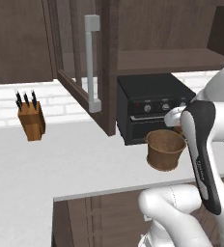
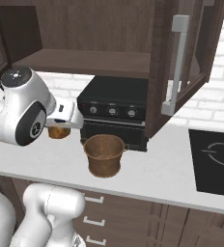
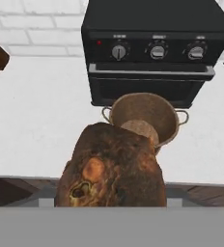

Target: Open the cabinet, pick up the bread from the cabinet and place it in the basket. Then move the basket to the dining counter.

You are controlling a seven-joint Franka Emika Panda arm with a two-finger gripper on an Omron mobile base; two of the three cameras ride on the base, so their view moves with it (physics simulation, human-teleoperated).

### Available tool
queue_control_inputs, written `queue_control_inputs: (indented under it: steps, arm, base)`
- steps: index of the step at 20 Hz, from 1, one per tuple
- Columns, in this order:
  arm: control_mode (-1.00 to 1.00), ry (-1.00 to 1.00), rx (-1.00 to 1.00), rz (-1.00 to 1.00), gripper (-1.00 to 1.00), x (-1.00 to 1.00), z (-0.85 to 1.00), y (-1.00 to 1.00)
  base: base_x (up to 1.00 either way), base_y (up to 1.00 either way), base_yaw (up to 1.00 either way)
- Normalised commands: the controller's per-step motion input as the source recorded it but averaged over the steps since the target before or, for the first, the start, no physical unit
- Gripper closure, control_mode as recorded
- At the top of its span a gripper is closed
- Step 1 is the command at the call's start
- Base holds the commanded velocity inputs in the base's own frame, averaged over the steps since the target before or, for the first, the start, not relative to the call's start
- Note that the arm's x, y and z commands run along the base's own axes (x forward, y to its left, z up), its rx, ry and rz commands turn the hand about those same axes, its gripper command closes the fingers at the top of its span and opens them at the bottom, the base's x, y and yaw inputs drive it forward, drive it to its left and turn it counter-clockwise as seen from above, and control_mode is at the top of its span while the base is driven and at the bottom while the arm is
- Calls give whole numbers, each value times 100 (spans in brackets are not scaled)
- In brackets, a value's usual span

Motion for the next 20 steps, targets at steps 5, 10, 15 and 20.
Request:
queue_control_inputs:
  steps: [5, 10, 15, 20]
  arm:
    - [-100, 2, 0, 8, 100, 51, -85, -11]
    - [-100, 10, 0, 6, 100, 49, -63, -24]
    - [-100, 15, 0, 0, 100, 15, -4, -34]
    - [-100, 10, 0, 0, 100, 29, -6, -14]
  base:
    - [0, 0, 0]
    - [0, 0, 0]
    - [0, 0, 0]
    - [0, 0, 0]
